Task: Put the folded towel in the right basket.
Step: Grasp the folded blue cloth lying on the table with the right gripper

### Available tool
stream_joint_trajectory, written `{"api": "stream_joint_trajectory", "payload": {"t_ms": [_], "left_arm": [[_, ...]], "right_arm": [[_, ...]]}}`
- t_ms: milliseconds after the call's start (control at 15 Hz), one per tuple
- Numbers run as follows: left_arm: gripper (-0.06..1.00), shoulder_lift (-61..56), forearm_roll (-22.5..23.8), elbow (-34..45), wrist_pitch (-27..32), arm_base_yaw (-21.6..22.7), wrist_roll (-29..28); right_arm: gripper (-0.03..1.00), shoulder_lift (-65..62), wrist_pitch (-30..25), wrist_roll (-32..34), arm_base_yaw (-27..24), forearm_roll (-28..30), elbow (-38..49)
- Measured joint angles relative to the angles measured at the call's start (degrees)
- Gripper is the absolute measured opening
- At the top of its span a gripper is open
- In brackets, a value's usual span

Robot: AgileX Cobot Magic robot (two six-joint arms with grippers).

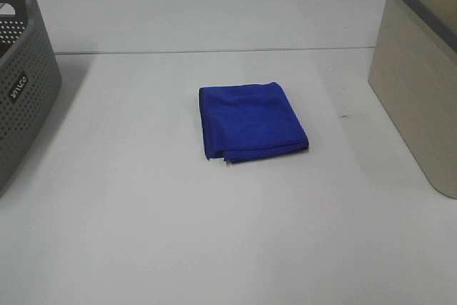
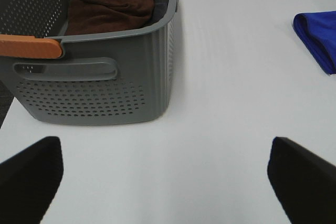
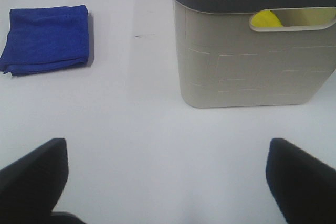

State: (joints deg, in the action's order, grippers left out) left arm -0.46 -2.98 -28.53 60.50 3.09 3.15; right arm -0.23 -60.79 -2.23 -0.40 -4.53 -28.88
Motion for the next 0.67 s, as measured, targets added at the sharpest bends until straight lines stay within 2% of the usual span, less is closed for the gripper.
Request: {"api": "stream_joint_trajectory", "payload": {"t_ms": [667], "left_arm": [[0.99, 0.0, 0.0, 0.0, 0.0, 0.0, 0.0]], "right_arm": [[0.97, 0.0, 0.0, 0.0, 0.0, 0.0, 0.0]]}}
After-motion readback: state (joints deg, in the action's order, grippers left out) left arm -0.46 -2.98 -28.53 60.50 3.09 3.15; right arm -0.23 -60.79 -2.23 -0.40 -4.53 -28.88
